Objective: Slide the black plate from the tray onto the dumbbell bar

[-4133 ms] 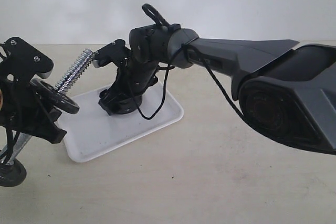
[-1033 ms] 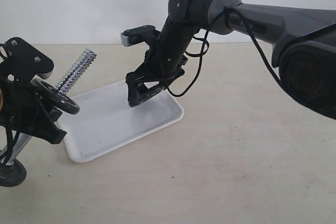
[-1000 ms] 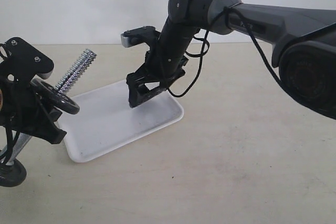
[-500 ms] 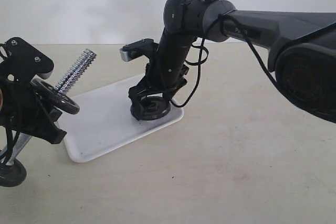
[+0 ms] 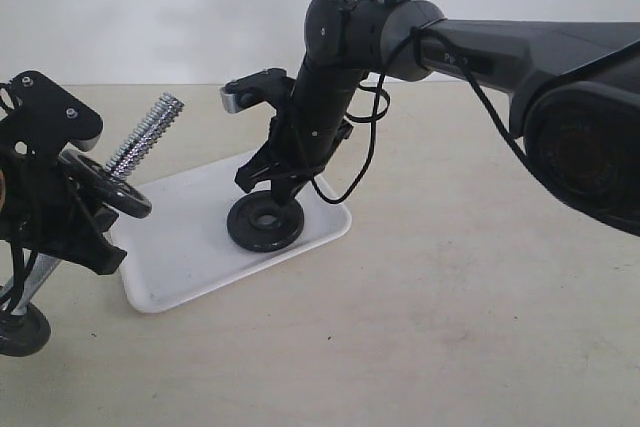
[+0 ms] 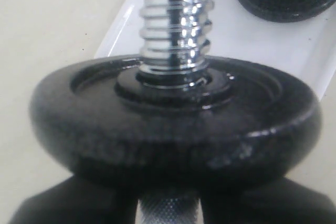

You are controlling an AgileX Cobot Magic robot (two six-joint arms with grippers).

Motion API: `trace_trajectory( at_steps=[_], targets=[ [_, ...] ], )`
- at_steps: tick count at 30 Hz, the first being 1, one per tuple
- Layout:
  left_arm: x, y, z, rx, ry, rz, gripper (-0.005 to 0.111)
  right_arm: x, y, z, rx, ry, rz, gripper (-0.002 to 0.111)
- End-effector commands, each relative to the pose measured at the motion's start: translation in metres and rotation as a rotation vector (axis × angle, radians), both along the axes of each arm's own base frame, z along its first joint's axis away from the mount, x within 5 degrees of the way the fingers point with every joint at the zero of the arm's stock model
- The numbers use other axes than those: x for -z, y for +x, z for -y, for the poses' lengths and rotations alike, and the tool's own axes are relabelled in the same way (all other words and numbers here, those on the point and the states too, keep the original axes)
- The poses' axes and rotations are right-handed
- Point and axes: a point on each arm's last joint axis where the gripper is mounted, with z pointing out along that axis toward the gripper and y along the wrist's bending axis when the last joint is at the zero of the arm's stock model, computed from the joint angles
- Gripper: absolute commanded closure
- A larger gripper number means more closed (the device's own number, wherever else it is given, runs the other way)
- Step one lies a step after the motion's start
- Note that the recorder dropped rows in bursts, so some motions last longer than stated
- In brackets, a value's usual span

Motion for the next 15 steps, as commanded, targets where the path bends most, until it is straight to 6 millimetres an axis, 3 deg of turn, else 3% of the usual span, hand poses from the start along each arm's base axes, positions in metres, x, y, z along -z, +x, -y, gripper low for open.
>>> trace_trajectory(
  at_steps=[1, 4, 7, 9, 11, 12, 14, 15],
  targets=[
    [-0.049, 0.012, 0.031, 0.238, -0.298, 0.398, 0.102, -0.008, -0.005, -0.002, 0.001, 0.022, -0.035, 0.108],
    [-0.049, 0.012, 0.031, 0.238, -0.298, 0.398, 0.102, -0.009, -0.008, -0.005, -0.029, 0.061, -0.065, 0.108],
    [-0.049, 0.012, 0.031, 0.238, -0.298, 0.398, 0.102, -0.013, -0.014, -0.012, -0.056, 0.144, -0.121, 0.093],
    [-0.049, 0.012, 0.031, 0.238, -0.298, 0.398, 0.102, -0.015, -0.017, -0.015, -0.061, 0.191, -0.160, 0.073],
    [-0.049, 0.012, 0.031, 0.238, -0.298, 0.398, 0.102, -0.016, -0.019, -0.018, -0.054, 0.217, -0.181, 0.044],
    [-0.049, 0.012, 0.031, 0.238, -0.298, 0.398, 0.102, -0.016, -0.022, -0.021, -0.031, 0.204, -0.189, 0.022],
    [-0.049, 0.012, 0.031, 0.238, -0.298, 0.398, 0.102, -0.013, -0.030, -0.029, -0.054, 0.154, -0.179, 0.003],
    [-0.049, 0.012, 0.031, 0.238, -0.298, 0.398, 0.102, -0.011, -0.035, -0.035, -0.063, 0.104, -0.151, 0.003]
  ],
)
